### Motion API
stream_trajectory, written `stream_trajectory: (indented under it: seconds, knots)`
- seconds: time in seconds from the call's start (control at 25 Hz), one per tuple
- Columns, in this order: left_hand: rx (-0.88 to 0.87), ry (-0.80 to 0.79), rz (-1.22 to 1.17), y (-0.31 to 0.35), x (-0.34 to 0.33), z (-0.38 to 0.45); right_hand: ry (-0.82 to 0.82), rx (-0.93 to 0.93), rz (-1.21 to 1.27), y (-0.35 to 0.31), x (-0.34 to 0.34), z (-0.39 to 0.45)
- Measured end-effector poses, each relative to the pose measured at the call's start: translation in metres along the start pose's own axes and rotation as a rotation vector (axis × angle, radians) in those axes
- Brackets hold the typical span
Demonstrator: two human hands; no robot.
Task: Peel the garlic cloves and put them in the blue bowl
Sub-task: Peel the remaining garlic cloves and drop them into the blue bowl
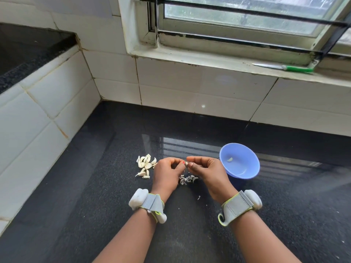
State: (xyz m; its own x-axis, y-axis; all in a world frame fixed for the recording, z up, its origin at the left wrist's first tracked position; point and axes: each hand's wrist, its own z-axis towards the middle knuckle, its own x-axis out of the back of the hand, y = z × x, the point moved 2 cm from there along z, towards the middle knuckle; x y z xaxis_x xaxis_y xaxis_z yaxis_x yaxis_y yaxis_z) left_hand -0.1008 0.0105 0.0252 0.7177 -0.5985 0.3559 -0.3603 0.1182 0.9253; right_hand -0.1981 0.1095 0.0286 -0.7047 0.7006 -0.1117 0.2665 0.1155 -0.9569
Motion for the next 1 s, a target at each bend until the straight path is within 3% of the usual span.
stream_trajectory:
  seconds: [0.12, 0.32, 0.52, 0.8, 1.0]
  knots:
    - [0.057, -0.011, -0.077, -0.0029, -0.0011, -0.0002, -0.041, 0.024, -0.079, 0.0, 0.0007, -0.0007]
    - [0.11, -0.063, -0.217, 0.0029, -0.0038, -0.004, 0.024, 0.085, -0.213, 0.004, 0.0014, 0.0027]
    - [0.123, -0.047, -0.216, 0.0015, -0.0008, -0.0026, 0.02, -0.033, 0.107, 0.0038, -0.0007, 0.003]
    - [-0.03, -0.032, 0.183, -0.0007, 0.0013, 0.0007, -0.01, -0.143, 0.351, -0.0019, 0.0027, 0.0038]
    - [-0.054, 0.047, 0.194, 0.0057, 0.0017, -0.0017, -0.017, -0.161, 0.32, -0.0003, 0.0045, 0.0035]
